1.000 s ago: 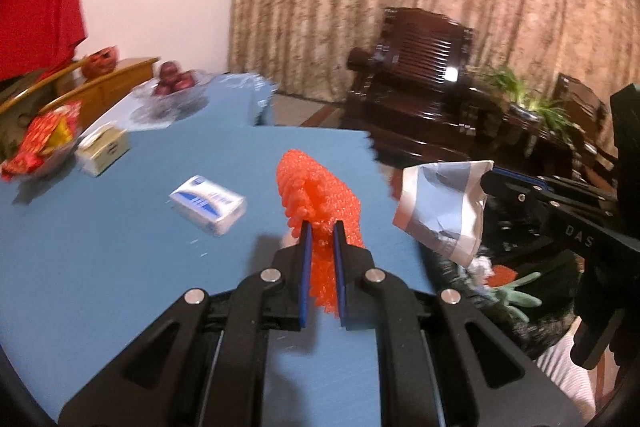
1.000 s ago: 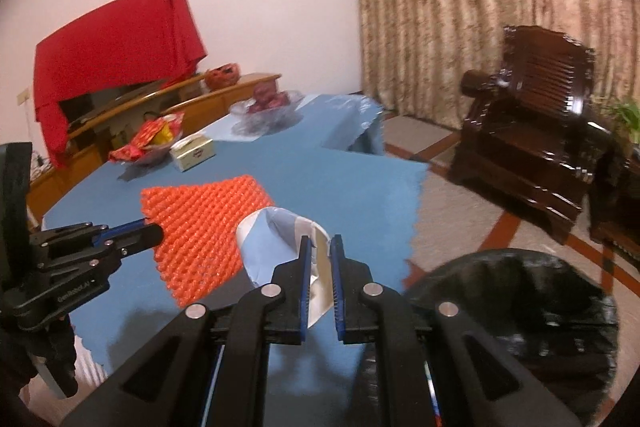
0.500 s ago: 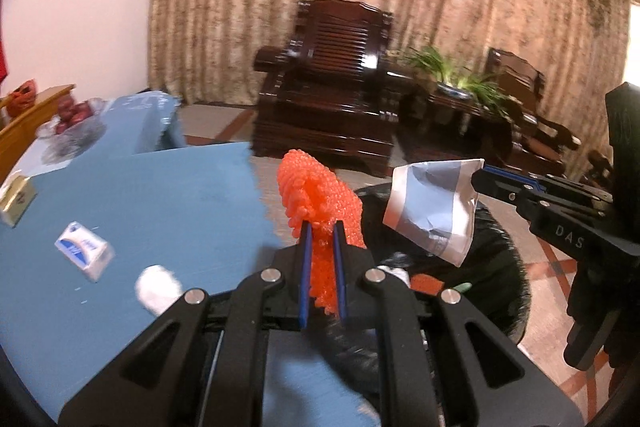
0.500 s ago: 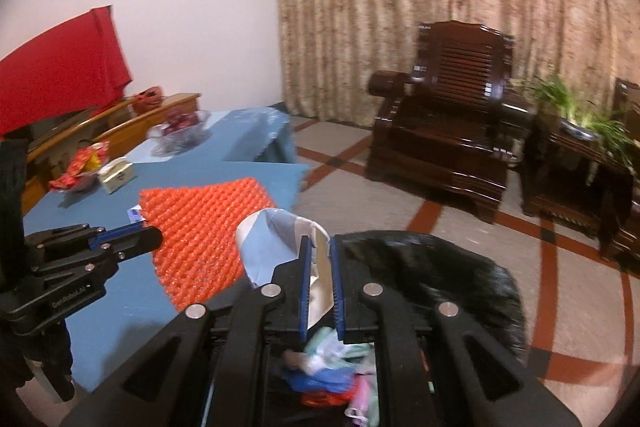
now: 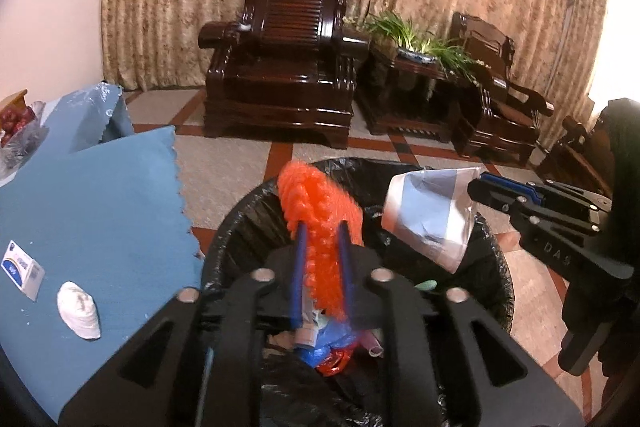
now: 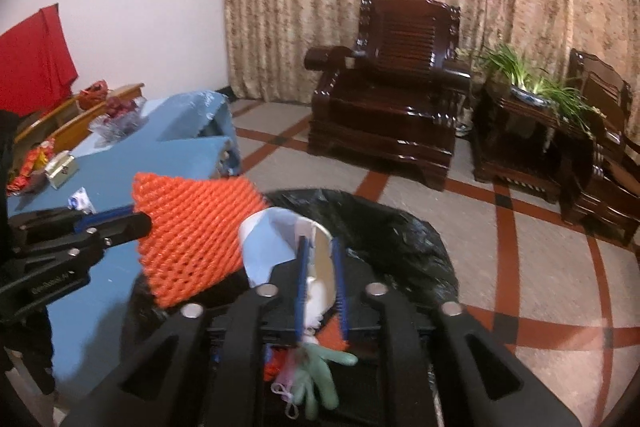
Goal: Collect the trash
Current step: 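Carry the orange cap and paper cup over the bin and open both tools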
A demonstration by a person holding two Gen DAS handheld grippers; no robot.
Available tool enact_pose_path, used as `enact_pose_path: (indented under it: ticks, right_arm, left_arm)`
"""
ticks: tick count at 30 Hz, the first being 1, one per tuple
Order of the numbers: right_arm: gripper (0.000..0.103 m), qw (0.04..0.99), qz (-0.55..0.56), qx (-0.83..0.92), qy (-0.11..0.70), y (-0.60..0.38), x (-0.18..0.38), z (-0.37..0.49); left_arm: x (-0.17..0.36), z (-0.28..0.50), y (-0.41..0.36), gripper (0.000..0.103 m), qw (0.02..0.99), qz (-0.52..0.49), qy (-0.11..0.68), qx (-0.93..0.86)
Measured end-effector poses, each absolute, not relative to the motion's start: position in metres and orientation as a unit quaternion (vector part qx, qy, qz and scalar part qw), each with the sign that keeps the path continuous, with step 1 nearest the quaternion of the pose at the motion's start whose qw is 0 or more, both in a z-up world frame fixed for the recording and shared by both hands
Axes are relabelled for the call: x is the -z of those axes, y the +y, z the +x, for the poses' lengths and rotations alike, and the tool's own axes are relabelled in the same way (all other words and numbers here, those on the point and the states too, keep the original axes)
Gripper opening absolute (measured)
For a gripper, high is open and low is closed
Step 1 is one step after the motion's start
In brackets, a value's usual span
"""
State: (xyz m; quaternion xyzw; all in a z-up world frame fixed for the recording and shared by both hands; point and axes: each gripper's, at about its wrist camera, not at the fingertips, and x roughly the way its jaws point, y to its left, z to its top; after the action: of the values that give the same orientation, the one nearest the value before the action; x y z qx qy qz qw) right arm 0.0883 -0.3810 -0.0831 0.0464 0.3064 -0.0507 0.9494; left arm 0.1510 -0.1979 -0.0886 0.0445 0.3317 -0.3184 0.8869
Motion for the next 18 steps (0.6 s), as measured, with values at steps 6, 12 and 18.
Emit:
enact_pose_path:
  ticks: [6,12,18]
  right_arm:
    - [0.052,0.947,0.041,0.073,0.310,-0.380,0.091,0.082]
    - [0.097,0.953,0.042,0.080,0.288,-0.370,0.083,0.075]
    - [0.097,0.957,0.058,0.049,0.280,-0.351,0.075,0.080]
  left_arm:
    - [0.094,0.151,-0.183,0.067,0.889,0.032,0.335,0.310]
    - [0.084,0.143,-0.142,0.091,0.906,0.018,0.323,0.272]
    - [0.074,0.141,-0.091,0.092,0.922,-0.007,0.322,0.217]
